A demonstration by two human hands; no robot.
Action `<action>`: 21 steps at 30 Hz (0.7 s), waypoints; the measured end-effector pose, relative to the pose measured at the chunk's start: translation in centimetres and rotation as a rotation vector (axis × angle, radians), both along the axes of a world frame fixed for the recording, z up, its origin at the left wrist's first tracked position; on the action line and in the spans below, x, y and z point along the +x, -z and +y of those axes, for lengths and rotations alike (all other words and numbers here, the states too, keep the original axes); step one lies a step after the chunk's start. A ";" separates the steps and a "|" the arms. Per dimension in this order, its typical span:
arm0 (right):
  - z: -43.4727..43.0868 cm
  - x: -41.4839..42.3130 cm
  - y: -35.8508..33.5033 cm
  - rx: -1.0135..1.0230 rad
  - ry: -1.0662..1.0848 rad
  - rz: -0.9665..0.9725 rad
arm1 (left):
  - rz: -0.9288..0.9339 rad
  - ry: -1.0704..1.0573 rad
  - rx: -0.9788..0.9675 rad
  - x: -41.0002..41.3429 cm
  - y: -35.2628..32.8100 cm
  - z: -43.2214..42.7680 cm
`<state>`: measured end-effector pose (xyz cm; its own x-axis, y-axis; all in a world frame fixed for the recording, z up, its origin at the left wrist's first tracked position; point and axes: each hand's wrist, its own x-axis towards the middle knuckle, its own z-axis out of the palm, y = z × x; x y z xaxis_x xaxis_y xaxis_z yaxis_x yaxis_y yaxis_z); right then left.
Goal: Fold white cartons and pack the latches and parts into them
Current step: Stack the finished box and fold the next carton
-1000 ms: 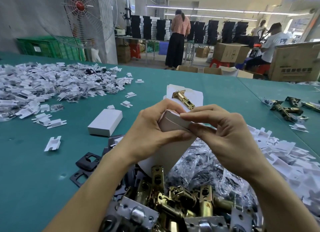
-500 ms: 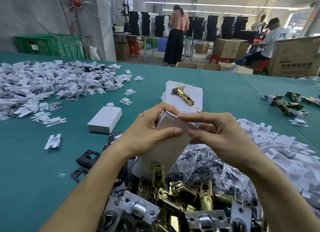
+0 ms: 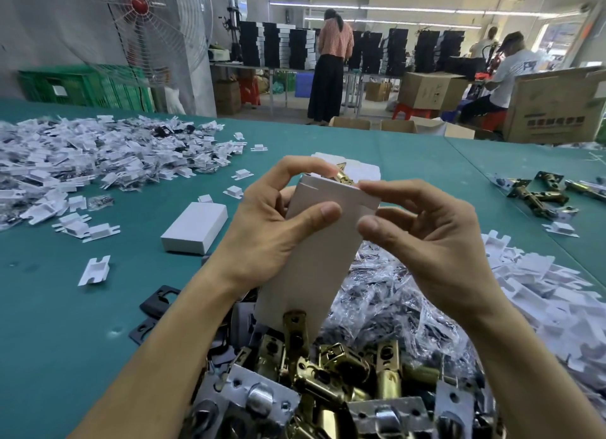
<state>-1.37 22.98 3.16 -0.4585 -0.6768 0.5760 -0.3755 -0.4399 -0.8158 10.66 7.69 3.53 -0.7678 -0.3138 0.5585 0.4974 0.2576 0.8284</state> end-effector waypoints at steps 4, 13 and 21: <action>0.0 -0.1 0.0 0.015 -0.015 0.014 | 0.035 -0.006 -0.036 0.0 -0.1 0.3; -0.1 -0.2 0.1 -0.013 0.009 0.011 | -0.029 -0.008 0.008 0.0 0.1 0.2; -0.3 -0.1 0.5 0.088 0.045 0.094 | 0.024 -0.041 -0.081 -0.3 -0.1 0.3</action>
<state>-1.46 22.71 2.69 -0.4366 -0.7064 0.5571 -0.4697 -0.3492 -0.8108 10.41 7.98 3.61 -0.7412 -0.2978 0.6016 0.5047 0.3437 0.7919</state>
